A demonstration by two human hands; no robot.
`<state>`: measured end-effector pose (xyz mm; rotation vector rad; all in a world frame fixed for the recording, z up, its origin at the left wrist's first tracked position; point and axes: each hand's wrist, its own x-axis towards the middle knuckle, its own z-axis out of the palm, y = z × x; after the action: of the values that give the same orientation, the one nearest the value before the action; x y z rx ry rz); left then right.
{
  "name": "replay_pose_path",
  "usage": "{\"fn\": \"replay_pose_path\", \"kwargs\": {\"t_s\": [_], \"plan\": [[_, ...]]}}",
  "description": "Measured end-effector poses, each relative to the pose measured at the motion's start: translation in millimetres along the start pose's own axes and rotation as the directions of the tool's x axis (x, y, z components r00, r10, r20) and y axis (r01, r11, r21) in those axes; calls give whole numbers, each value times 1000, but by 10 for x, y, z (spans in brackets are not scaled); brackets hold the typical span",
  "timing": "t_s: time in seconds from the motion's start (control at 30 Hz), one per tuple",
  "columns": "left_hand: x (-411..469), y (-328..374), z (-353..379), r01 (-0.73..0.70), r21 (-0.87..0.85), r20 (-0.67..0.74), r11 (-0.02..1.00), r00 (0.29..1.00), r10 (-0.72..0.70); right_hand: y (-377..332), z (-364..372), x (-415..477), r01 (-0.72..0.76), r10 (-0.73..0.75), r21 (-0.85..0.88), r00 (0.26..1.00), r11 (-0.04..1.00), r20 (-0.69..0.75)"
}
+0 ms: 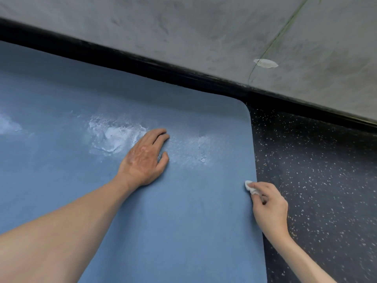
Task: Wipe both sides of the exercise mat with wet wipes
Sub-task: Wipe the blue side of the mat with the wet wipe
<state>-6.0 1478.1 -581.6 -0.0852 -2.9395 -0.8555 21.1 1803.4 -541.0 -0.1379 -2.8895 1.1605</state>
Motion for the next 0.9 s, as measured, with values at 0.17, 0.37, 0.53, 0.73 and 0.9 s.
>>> {"fn": "replay_pose_path", "kwargs": {"t_s": [0.17,0.37,0.53,0.73,0.9], "plan": [[-60,-11,-51,-49,-93,27,994,998,52,-506,25,-125,-239,181,364,966,900,187],[-165,389,-251,48,-386,136,921,991,6,-1021,170,-354,-400,145,564,885,722,441],[-512,658,-458,508,-730,528,457,844,-95,-1278,348,-489,-316,-1,577,877,753,481],[-750,599,-873,608,-742,593,284,792,-146,-1693,419,-590,-256,-87,579,863,774,497],[-1116,873,-1641,580,-810,542,88,798,-265,-2465,144,-831,-280,-125,569,812,773,570]]}}
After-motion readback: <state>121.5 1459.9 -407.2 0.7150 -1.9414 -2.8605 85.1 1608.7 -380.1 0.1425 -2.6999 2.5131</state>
